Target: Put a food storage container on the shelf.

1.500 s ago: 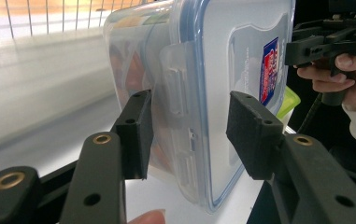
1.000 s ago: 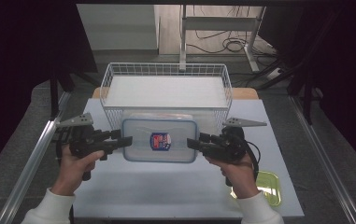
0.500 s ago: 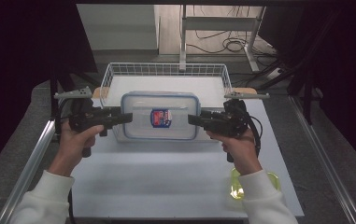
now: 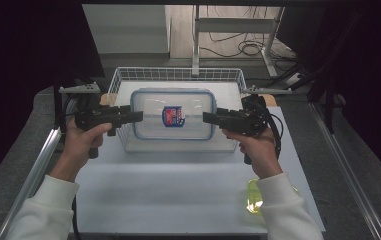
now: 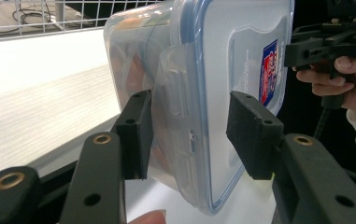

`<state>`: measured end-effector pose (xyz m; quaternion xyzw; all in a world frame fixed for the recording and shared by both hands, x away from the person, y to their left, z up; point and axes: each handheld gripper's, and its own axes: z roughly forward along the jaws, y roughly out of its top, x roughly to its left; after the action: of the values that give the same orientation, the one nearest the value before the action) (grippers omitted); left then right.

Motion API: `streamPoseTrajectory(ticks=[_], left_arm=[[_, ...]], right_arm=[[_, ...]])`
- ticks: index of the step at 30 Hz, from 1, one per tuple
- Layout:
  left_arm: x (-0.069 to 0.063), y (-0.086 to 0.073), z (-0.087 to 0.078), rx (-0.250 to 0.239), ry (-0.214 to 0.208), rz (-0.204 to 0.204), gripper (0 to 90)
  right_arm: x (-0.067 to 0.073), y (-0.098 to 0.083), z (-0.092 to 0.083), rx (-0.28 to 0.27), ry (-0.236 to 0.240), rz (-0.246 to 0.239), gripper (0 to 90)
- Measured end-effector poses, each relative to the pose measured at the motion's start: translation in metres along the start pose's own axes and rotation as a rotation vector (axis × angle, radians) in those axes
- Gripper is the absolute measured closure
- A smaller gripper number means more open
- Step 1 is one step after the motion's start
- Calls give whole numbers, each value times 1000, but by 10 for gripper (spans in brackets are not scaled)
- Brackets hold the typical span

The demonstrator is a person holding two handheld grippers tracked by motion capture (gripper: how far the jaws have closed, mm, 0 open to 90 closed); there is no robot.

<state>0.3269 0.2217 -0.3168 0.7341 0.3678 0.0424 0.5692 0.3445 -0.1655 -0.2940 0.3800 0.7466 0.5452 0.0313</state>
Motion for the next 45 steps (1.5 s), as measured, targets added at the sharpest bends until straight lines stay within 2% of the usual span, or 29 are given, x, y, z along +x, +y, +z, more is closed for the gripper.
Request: streamPoseTrajectory(ticks=[11,15,18,19,30,34,39,42,45], left_arm=[[19,18,13,17,7,-31,517],[29,27,21,34,16,-45,516],[32,30,24,34,21,-52,516],[33,31,25,35,24,-55,516],[47,40,36,47,24,-83,514],[51,40,38,31,34,-107,510],[55,41,41,10,38,-147,505],[57,41,43,2,37,-153,499],[58,41,44,-2,39,-169,496]], right_arm=[[-21,20,13,1,0,30,484],[-34,26,21,-5,5,64,484],[-40,28,25,-8,11,74,484],[-45,30,27,-14,19,90,484],[-59,40,35,-25,13,126,484],[-65,39,40,-11,17,155,481],[-69,38,44,-31,14,180,476],[-71,39,46,-49,3,209,475],[-73,39,47,-58,-1,217,474]])
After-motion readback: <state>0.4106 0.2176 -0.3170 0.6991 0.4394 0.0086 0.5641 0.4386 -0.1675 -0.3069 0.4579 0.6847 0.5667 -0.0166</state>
